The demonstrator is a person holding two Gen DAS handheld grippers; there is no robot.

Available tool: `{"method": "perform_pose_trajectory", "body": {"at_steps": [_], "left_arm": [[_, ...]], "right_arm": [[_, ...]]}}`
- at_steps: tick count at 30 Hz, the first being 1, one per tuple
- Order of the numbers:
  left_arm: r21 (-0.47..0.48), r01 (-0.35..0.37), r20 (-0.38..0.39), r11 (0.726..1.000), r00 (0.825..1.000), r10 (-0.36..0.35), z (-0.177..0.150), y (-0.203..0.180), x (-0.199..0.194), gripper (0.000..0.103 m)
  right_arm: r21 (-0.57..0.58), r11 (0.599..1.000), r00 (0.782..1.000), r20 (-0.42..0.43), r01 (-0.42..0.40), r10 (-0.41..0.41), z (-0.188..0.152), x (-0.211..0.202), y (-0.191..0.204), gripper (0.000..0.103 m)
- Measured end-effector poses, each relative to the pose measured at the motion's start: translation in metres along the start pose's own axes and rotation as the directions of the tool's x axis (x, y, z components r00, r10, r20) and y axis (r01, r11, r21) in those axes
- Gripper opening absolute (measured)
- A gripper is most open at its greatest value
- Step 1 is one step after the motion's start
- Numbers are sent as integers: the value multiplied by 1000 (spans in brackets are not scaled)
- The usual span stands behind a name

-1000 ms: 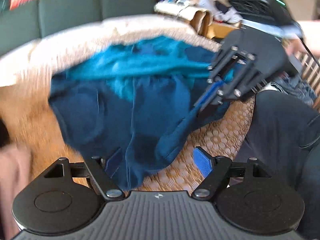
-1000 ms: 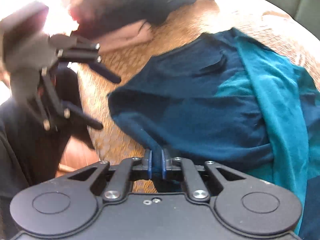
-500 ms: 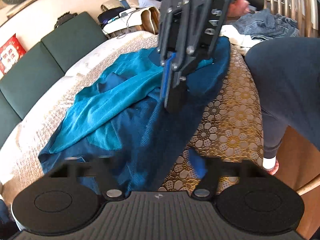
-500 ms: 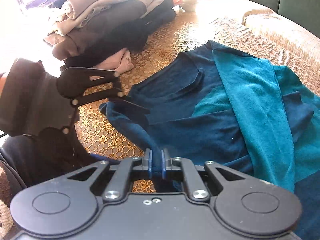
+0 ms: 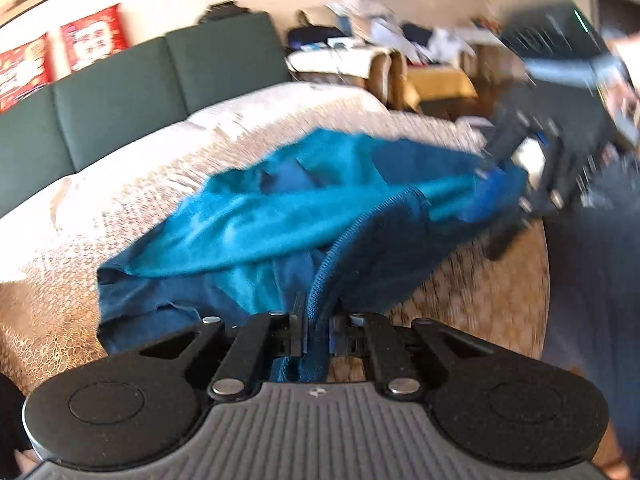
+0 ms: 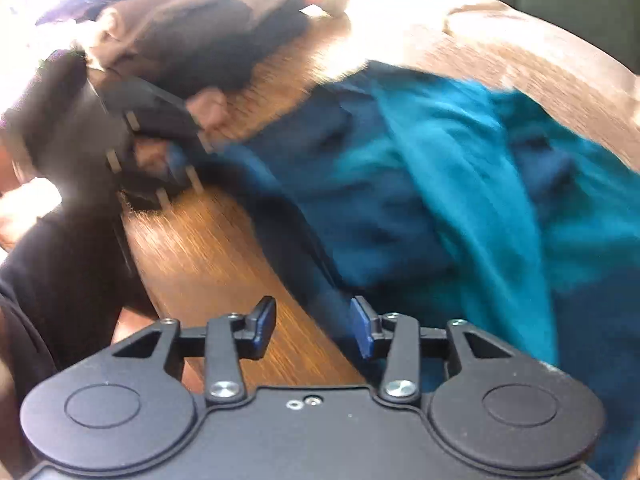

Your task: Fold clothes

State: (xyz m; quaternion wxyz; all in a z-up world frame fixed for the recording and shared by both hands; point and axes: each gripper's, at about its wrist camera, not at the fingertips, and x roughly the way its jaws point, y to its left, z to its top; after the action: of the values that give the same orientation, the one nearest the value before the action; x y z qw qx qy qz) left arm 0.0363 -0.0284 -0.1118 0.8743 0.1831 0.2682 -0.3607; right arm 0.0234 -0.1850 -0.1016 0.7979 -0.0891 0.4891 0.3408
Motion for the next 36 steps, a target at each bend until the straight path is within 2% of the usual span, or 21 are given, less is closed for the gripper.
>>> {"method": "perform_pose_trajectory", "body": {"at_steps": [5,10,17,20,25,31,36], "left_arm": [[-89,-27,32,996,999,30,16,10,2,7],[-160,-36,36,987,998,42,26,17,6,7],[-179,-41,20,983,999,45,31,17,10,7],[-179,-51,4,982,999,52,30,16,11,7],[-177,-53,-24,983,998,50,23,12,11,7],[-149,-46,-63,988,997,37,8,2,1,7],[-192,-37,-71,981,997,24,-12,-8,-16,7]], "right_arm": [[-18,986,986,-22,165,-165,-47,-27,-22,103],[-42,943,942,-40,331,-333,-82,-33,-43,103],[-91,899,900,-48,428,-433,-104,-26,-70,103],[-103,890,893,-32,444,-449,-109,-25,-81,103],[38,891,892,-42,452,-450,-106,-38,-98,103],[27,893,893,-37,449,-448,-109,-52,-84,103],[33,888,889,-4,458,-458,-112,-68,-71,103]]}}
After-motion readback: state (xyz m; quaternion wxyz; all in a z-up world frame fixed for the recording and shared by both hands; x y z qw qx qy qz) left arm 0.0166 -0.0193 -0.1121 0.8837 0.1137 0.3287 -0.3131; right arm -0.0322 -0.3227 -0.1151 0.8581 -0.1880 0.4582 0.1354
